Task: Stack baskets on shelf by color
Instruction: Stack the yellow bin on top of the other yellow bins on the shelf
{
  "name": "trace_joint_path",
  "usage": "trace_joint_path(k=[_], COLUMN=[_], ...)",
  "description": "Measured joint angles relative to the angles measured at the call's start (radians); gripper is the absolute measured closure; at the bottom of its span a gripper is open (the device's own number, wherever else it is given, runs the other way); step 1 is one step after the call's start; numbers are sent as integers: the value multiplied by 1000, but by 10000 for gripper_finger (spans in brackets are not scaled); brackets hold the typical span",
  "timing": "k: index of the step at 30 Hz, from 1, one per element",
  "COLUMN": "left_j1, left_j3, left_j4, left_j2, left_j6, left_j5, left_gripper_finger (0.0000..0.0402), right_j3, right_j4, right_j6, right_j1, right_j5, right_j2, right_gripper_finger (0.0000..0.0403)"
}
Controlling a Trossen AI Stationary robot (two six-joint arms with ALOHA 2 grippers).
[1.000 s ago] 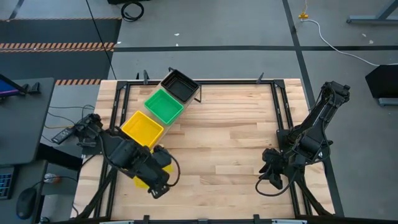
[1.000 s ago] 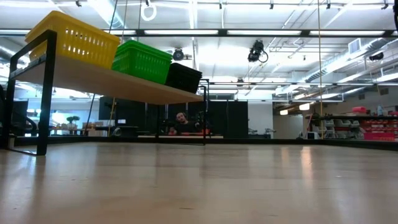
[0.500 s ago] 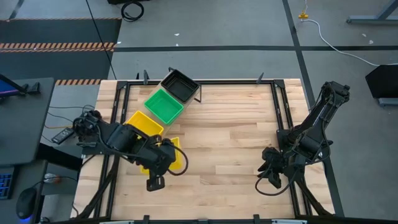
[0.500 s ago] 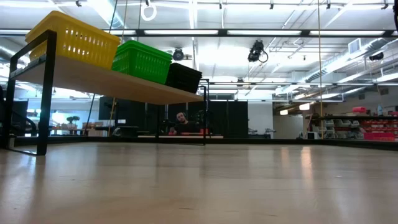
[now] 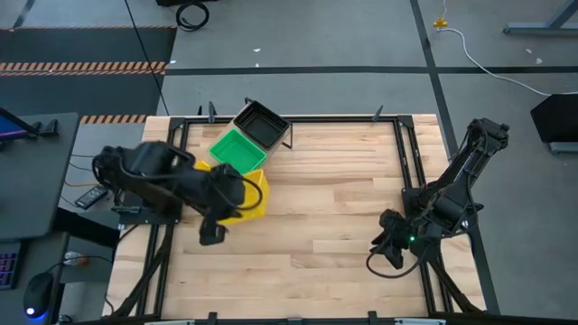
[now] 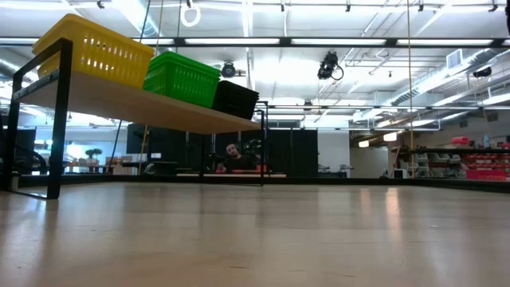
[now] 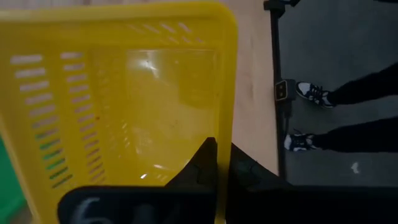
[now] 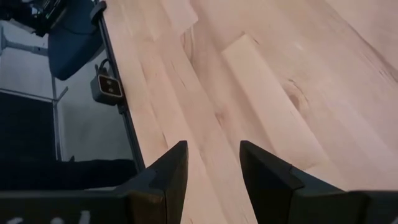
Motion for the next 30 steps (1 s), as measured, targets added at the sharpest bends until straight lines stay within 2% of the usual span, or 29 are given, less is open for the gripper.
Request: trace_joint_path(k=[14,23,26,30], left_j1=[47,57,38,12], left_j3=[-11,-329,-385,-428], left_j4=[3,-2,1,1], left_j2=[-57,-312,-345,-376], left_j6=[281,219,224,308], left_j5=[-11,1,8,4], left_gripper_finger=[398,394,393,396], right_j3=[0,0,0,0], right_j4=[-3,-3,-16,-41], right_j6=[46,76,76,78], right_j1=[-54,-56,-61,-74], right_j5=[0,0,0,0], right_j2=[0,0,0,0], right_gripper_finger=[250,250,250,250])
